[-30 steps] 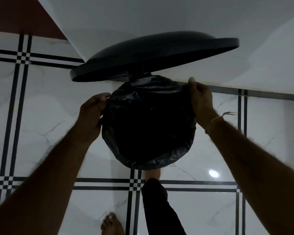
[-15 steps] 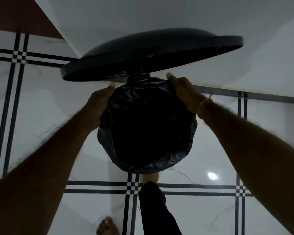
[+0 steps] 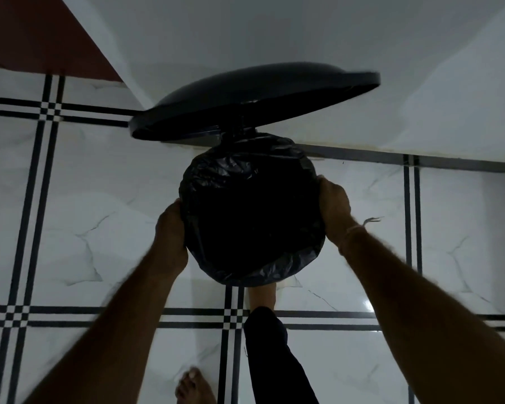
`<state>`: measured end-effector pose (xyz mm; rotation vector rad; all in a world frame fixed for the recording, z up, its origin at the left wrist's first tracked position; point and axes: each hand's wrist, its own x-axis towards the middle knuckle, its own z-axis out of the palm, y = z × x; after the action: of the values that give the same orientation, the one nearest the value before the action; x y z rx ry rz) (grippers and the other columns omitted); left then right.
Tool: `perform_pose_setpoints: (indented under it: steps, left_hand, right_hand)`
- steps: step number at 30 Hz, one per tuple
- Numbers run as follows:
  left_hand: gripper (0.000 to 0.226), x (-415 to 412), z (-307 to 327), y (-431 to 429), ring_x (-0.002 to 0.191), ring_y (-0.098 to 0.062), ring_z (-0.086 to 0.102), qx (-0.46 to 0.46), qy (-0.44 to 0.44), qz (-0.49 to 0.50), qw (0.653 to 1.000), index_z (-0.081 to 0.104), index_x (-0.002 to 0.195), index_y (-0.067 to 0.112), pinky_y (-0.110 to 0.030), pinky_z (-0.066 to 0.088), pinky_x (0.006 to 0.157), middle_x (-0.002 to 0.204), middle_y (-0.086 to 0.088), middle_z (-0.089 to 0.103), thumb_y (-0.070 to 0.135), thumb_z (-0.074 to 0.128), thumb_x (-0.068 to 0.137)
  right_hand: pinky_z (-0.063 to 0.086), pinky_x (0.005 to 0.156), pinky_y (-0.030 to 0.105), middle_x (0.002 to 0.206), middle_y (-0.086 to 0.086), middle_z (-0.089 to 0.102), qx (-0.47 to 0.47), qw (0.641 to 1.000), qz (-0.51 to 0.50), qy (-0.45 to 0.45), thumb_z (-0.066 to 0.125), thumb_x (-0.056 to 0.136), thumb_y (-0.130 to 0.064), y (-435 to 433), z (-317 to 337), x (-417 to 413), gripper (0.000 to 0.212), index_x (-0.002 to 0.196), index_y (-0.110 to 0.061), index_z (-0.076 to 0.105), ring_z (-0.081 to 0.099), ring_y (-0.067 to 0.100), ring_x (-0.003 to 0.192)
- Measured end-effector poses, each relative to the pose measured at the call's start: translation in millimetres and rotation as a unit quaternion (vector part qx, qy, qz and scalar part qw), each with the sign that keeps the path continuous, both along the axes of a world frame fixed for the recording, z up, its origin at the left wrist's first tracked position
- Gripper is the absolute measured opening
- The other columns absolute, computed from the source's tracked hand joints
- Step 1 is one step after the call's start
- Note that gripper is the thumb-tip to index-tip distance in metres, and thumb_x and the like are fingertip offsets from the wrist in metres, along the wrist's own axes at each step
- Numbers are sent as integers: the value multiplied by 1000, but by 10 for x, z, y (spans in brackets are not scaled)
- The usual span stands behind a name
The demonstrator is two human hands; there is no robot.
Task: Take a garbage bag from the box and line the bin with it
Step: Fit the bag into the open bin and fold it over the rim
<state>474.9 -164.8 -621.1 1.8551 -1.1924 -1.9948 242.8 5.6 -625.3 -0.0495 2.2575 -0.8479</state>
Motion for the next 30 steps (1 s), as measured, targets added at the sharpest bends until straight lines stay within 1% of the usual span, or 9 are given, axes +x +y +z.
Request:
perform_pose_setpoints:
  steps: [2, 5, 7, 10, 14, 19, 22, 25, 30]
  left_hand:
    - [27, -2, 35, -2, 84, -18, 65, -13, 6, -14, 1000, 66, 91, 21, -24, 55, 67, 92, 0, 68, 15, 44, 107]
    - [26, 69, 49, -22, 97, -19, 64, 17, 29, -4, 999, 69, 99, 23, -31, 52, 80, 103, -1, 70, 26, 44, 108]
    - [33, 103, 76, -30, 105, -16, 63, 61, 37, 26, 997, 71, 107, 25, -35, 50, 91, 111, 2, 71, 42, 43, 108]
    - [31, 120, 126, -24, 96, -14, 63, 90, 62, 54, 993, 70, 113, 23, -30, 50, 82, 101, 5, 70, 43, 49, 105]
    - [35, 141, 131, -43, 103, -17, 65, 98, 62, 71, 991, 70, 125, 19, -29, 52, 82, 118, 0, 72, 40, 61, 99]
    - [23, 140, 138, -19, 105, -16, 66, 91, 49, 78, 992, 73, 109, 24, -32, 52, 89, 120, 2, 72, 42, 64, 98]
    - [19, 188, 174, 0, 111, -12, 64, 51, 21, 76, 996, 74, 102, 28, -38, 49, 103, 117, 7, 73, 44, 66, 97]
    - [13, 236, 189, -38, 107, -13, 67, 40, 28, 48, 998, 75, 99, 26, -39, 49, 103, 105, 9, 77, 25, 62, 100]
    - [23, 263, 152, -93, 95, -19, 68, 44, 45, 21, 998, 74, 94, 23, -37, 53, 90, 85, 5, 78, 7, 59, 97]
  right_hand:
    - [51, 68, 28, 87, 7, 73, -48, 989, -59, -126, 46, 105, -29, -9, 67, -88, 29, 88, -16, 67, 65, 22, 80]
    - [41, 60, 25, 69, -6, 66, -54, 979, -72, -184, 53, 105, -32, 30, 197, -216, 27, 87, -17, 68, 56, 13, 72]
    - [45, 69, 27, 89, -4, 69, -100, 973, -104, -180, 54, 103, -47, 47, 223, -288, 36, 102, -15, 70, 59, 15, 85]
    - [52, 78, 29, 110, -3, 73, -167, 964, -125, -167, 54, 98, -59, 28, 245, -309, 43, 110, -22, 73, 67, 13, 98]
    - [51, 59, 23, 85, 0, 75, -177, 964, -122, -159, 72, 95, -28, 18, 262, -282, 15, 87, -16, 69, 72, 15, 75]
    - [47, 46, 16, 64, -3, 68, -150, 979, -119, -75, 69, 98, -18, 43, 169, -261, 22, 77, -10, 67, 63, 2, 50]
    - [54, 59, 16, 76, -1, 74, -165, 980, -86, -77, 62, 102, -22, 89, 187, -206, 24, 91, -6, 75, 70, 1, 64]
    - [53, 66, 25, 84, 2, 74, -160, 978, -78, -107, 63, 101, -18, 114, 208, -279, 15, 98, -8, 74, 69, 14, 76]
    - [46, 55, 25, 77, 8, 65, -98, 986, -111, -80, 79, 87, -10, 9, 182, -405, 19, 78, -14, 63, 58, 19, 65]
